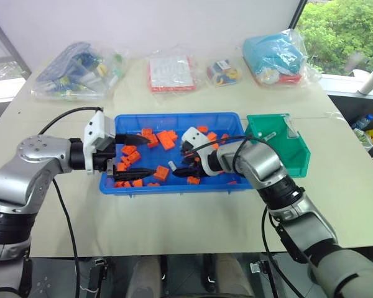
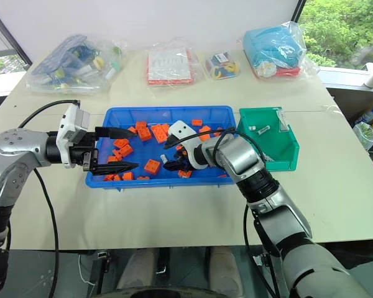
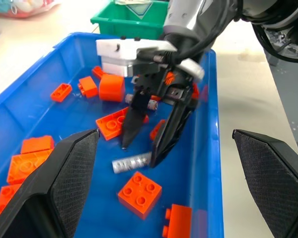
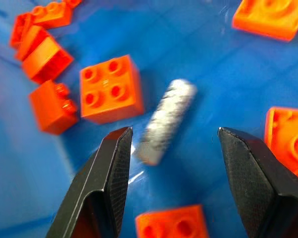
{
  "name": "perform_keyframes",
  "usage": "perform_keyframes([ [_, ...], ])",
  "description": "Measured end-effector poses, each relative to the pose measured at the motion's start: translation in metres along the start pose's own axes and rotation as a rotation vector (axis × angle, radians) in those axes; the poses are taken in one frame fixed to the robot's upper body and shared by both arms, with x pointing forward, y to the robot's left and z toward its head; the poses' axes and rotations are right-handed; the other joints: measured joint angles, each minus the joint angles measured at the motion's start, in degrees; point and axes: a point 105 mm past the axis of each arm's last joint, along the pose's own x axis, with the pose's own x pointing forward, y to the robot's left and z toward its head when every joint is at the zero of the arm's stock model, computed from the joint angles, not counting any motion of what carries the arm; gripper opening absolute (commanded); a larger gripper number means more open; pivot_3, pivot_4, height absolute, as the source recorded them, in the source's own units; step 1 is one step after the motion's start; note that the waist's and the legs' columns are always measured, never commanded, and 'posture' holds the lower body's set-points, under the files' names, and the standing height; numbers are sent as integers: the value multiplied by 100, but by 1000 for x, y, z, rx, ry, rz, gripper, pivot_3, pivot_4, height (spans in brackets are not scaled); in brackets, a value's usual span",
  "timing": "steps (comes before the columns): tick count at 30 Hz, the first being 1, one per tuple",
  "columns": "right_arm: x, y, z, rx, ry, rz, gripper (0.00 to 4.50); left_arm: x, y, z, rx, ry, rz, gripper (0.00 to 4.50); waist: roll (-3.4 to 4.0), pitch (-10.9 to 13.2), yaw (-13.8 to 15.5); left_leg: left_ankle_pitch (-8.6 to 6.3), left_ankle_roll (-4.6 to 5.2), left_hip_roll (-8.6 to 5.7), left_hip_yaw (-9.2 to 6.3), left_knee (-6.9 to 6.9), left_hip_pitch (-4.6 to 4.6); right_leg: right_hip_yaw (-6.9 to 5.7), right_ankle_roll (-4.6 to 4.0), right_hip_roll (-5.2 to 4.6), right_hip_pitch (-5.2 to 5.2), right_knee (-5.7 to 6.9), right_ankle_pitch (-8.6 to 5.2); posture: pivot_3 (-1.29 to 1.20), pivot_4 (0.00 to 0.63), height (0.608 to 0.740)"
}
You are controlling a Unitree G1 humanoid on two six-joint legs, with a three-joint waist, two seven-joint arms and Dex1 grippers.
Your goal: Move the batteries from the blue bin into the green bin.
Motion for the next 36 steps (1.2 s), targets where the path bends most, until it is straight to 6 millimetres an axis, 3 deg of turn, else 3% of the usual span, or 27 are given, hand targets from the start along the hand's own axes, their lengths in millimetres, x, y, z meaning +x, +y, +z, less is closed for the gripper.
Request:
perform_keyframes([
  [4, 1, -2, -1, -4, 1, -5, 311, 0, 0, 0, 0, 0, 1, 4500, 0, 0, 2, 0, 0, 0, 0, 0, 0, 0, 0, 0, 0, 0, 0, 0, 150, 737],
  [5, 0, -2, 0, -4, -1, -3, 24, 0, 0, 0, -1, 0, 0, 4500, 0, 0, 0, 0, 0, 0, 0, 0, 0, 0, 0, 0, 0, 0, 0, 0, 150, 737],
  [10, -5, 1, 0, 27, 10, 7, 35, 2, -1, -1, -4, -5, -10, 4500, 0, 0, 7, 0, 0, 1, 0, 0, -1, 0, 0, 0, 0, 0, 0, 0, 150, 737],
  [13, -18, 1, 5, 29, -10, 9, 35, 7, -4, -2, -14, -12, -33, 4500, 0, 0, 18, 0, 0, 1, 0, 1, -2, 0, 0, 0, 0, 0, 0, 0, 150, 737],
  [16, -54, -11, 23, 44, -100, -28, 35, 10, -7, -4, -21, -15, -51, 4500, 2, 2, 30, 0, 0, 0, 0, 2, -4, 0, 0, -2, 0, -1, 0, 0, 150, 737],
  [20, -132, -49, 36, 50, -202, -236, 35, 13, -9, -6, -32, -25, -62, 4500, 0, 1, 59, -1, 1, -1, 1, -1, -3, -1, -1, -4, 1, -7, -1, 0, 150, 737],
  [23, -175, -76, 13, 117, -196, -414, 35, 16, -10, -7, -37, -38, -67, 4500, -2, 0, 45, -1, 1, -1, 1, -5, -1, 0, -2, -4, 2, -10, -1, 0, 150, 737],
  [28, -196, -92, -49, 252, -92, -540, 35, 22, -12, -6, -31, -54, -87, 4500, 0, 1, 4, -1, 1, -1, 5, -8, 3, 7, -1, -1, -2, -5, -1, 0, 150, 737],
  [34, -199, -100, -54, 206, -110, -634, 2986, 24, -10, -7, -28, -50, -93, 4500, 2, 2, 12, -1, 1, -1, 4, -4, 4, 10, -1, 2, -3, -4, -1, 0, 150, 737],
  [36, -200, -100, -48, 172, -134, -640, 2986, 24, -10, -6, -20, -51, -94, 4500, 2, 2, 20, -1, 1, -1, 4, -4, 2, 10, 0, 2, -2, -6, -1, 0, 150, 737],
])
